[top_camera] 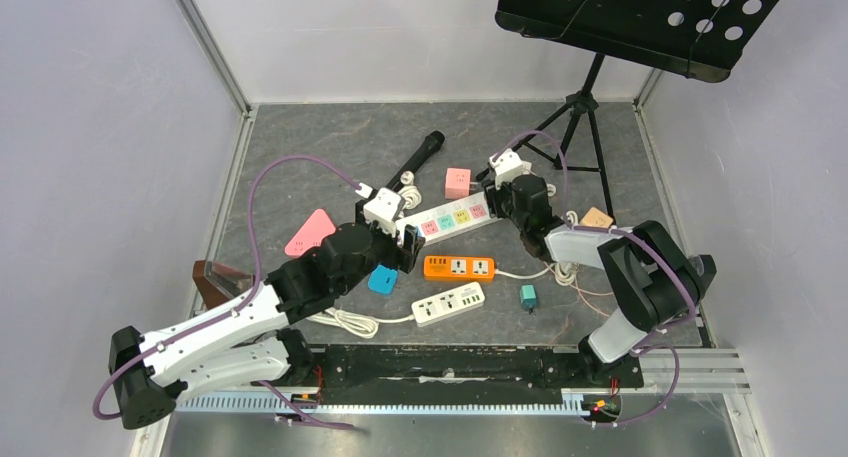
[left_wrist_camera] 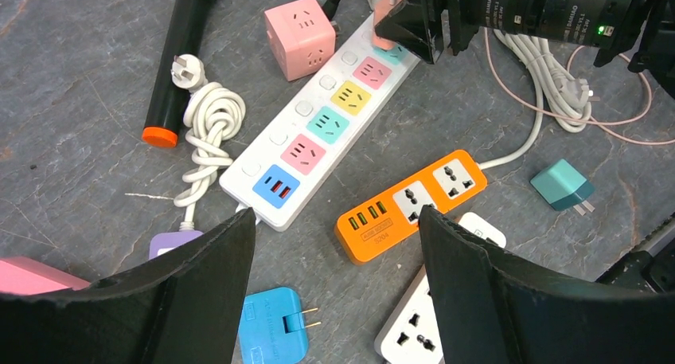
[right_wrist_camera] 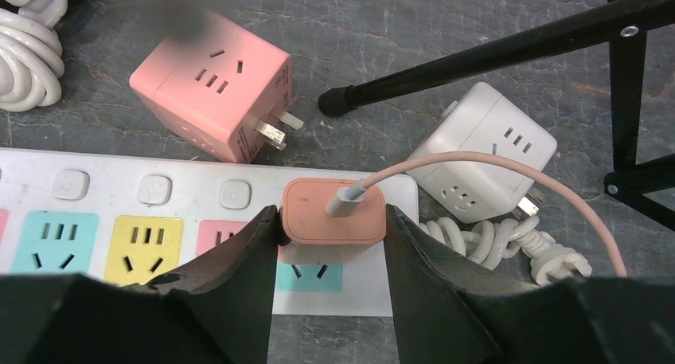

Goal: Insert the plug
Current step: Insert the plug into the socket.

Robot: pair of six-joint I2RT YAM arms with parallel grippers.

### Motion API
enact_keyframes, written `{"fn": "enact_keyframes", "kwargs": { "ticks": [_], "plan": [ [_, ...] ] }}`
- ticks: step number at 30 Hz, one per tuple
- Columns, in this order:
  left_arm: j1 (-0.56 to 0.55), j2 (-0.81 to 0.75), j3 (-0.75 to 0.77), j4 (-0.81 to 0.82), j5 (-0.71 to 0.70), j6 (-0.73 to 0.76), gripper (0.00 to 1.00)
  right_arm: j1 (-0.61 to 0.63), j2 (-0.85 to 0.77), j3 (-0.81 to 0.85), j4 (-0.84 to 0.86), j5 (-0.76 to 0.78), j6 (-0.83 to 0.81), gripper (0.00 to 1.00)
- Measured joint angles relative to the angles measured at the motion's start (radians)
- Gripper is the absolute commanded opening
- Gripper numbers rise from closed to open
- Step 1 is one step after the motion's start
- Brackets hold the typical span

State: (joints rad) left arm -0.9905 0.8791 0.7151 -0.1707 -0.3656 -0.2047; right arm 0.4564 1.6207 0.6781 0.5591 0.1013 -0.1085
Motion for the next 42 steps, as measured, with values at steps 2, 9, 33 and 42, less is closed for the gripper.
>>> {"fn": "enact_keyframes", "kwargs": {
  "ticks": [2,9,33,42],
  "plan": [
    [0.000,0.002,0.000,0.000,-0.001,0.000,0.81,0.010,0.000,-0.009,0.014,0.018,-0.008,0.00],
    [0.000,0.004,0.000,0.000,-0.005,0.000,0.81,0.043,0.000,-0.056,0.092,0.089,0.000,0.00],
    [0.000,-0.009,-0.002,-0.015,-0.027,0.000,0.81,0.092,0.062,-0.140,0.291,0.215,0.090,0.00],
    [0.000,-0.010,-0.002,-0.015,-0.030,0.000,0.81,0.119,0.049,-0.138,0.266,0.277,0.107,0.28]
  ]
}}
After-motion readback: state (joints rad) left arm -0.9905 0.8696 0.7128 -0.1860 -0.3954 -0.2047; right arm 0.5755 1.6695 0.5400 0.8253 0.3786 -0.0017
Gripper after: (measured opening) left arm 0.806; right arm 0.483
